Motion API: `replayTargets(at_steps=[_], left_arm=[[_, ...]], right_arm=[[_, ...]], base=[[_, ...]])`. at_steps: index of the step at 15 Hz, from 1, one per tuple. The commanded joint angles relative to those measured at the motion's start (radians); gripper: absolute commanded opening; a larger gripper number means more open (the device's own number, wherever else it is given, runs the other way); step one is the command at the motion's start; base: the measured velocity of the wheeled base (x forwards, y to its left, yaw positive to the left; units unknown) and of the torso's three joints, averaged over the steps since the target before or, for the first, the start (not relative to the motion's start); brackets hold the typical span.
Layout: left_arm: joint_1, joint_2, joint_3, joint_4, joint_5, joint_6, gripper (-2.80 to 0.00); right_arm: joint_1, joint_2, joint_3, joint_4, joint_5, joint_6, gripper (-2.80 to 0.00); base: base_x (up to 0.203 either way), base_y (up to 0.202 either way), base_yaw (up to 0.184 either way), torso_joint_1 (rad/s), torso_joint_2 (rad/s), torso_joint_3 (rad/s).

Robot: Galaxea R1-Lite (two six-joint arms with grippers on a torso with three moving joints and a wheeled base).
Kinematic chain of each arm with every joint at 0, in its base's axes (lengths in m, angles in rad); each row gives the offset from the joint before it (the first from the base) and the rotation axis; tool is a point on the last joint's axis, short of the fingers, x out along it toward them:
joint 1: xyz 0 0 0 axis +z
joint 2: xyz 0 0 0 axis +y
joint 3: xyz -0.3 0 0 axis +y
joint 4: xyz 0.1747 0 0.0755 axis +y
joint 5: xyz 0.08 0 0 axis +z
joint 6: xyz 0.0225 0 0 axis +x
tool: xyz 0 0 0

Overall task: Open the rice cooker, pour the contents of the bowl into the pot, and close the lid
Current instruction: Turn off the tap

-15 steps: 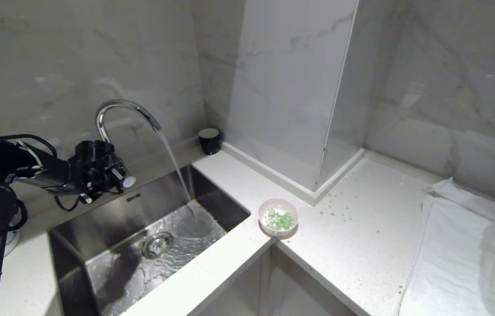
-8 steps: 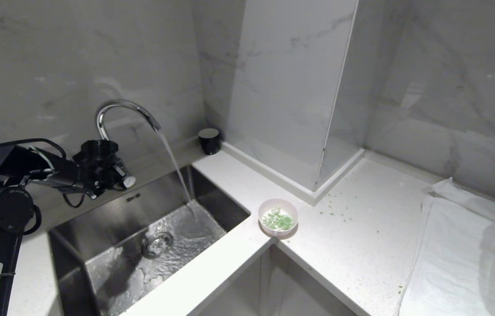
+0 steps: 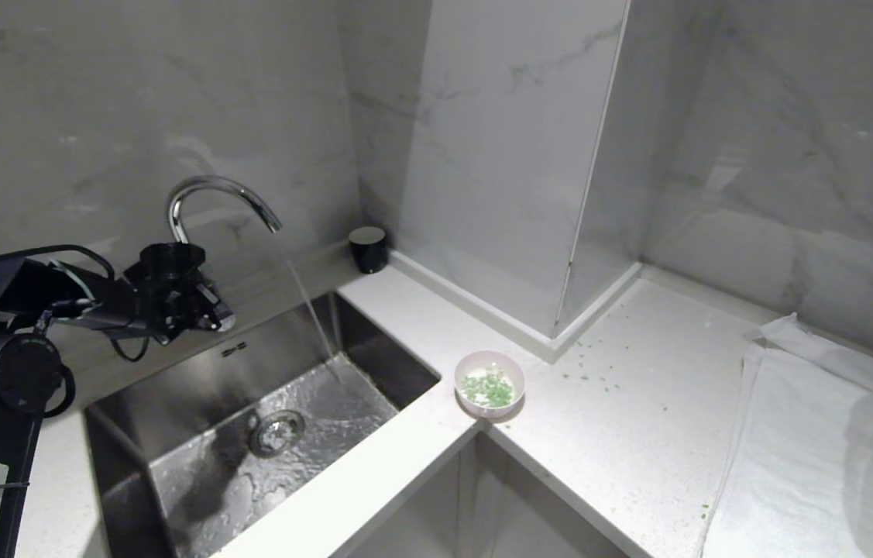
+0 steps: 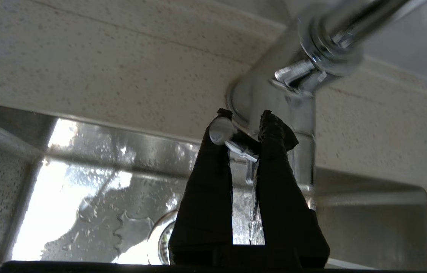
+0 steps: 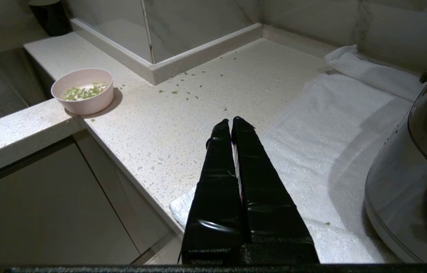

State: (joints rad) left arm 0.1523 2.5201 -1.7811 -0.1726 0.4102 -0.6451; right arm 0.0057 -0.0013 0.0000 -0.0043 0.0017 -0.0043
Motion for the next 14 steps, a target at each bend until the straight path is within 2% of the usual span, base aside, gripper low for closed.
replayTargets(at_steps=[1, 5, 12, 13, 14], left_arm=[[0.010, 0.020, -0.022, -0.002, 0.005, -0.003, -2.80], [0.032, 0.062, -0.089, 0.002, 0.007, -0.004, -2.80], [0.043, 0.028, -0.080, 0.005, 0.002, -0.005, -2.80], [0.044, 0.031, -0.080, 0.015, -0.001, -0.004, 0.00], [0.047, 0.032, -0.081, 0.042, -0.006, -0.003, 0.00]], right_arm=[[0.000, 0.001, 0.002, 0.000, 0.000, 0.000, -2.80], [0.000, 0.001, 0.002, 0.000, 0.000, 0.000, -2.80], [0.000, 0.001, 0.002, 0.000, 0.000, 0.000, -2.80], [0.000, 0.001, 0.002, 0.000, 0.000, 0.000, -2.80], [0.000, 0.001, 0.002, 0.000, 0.000, 0.000, -2.80]], base=[[0.000, 0.000, 0.000, 0.000, 0.00, 0.000], [0.000, 0.000, 0.000, 0.000, 0.00, 0.000], [0.000, 0.000, 0.000, 0.000, 0.00, 0.000], [0.000, 0.000, 0.000, 0.000, 0.00, 0.000], [0.000, 0.000, 0.000, 0.000, 0.00, 0.000]])
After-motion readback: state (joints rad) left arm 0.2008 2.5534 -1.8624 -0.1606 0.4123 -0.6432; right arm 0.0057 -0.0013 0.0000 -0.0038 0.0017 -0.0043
